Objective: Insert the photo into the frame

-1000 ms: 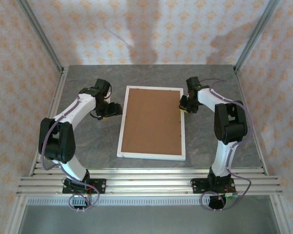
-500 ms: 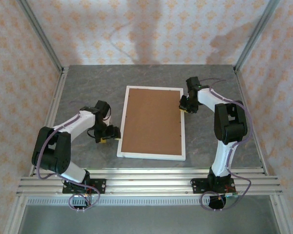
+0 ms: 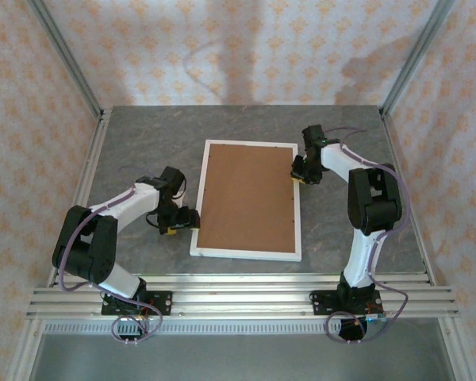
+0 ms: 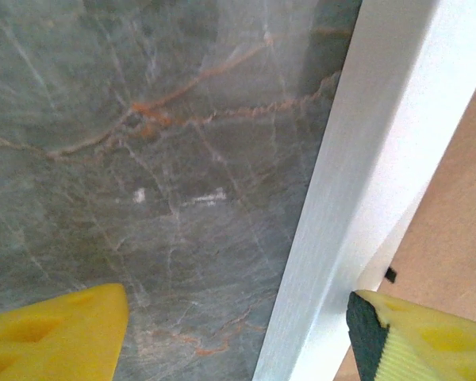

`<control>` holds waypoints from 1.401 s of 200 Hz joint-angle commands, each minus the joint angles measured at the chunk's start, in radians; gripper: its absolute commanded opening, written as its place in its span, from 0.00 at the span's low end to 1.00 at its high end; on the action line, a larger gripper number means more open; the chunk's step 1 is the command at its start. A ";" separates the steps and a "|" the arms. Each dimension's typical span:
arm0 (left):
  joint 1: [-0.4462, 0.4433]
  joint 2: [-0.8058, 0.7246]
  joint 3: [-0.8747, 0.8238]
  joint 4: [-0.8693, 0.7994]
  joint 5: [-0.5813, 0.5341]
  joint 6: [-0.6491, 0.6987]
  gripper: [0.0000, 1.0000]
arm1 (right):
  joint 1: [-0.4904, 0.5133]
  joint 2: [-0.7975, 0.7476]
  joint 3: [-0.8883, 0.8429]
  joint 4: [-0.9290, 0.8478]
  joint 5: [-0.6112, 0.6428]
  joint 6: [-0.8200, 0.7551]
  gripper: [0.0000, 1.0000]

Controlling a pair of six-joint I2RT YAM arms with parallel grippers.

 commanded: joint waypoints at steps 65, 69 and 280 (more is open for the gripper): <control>-0.021 0.056 0.040 0.008 -0.010 -0.002 0.74 | 0.022 0.087 -0.061 -0.053 0.020 0.020 0.14; -0.022 0.056 0.037 0.007 -0.011 -0.004 0.74 | 0.022 0.086 -0.062 -0.053 0.021 0.021 0.14; -0.105 0.206 0.040 0.144 0.014 -0.083 0.74 | 0.022 0.074 -0.074 -0.047 0.029 0.042 0.14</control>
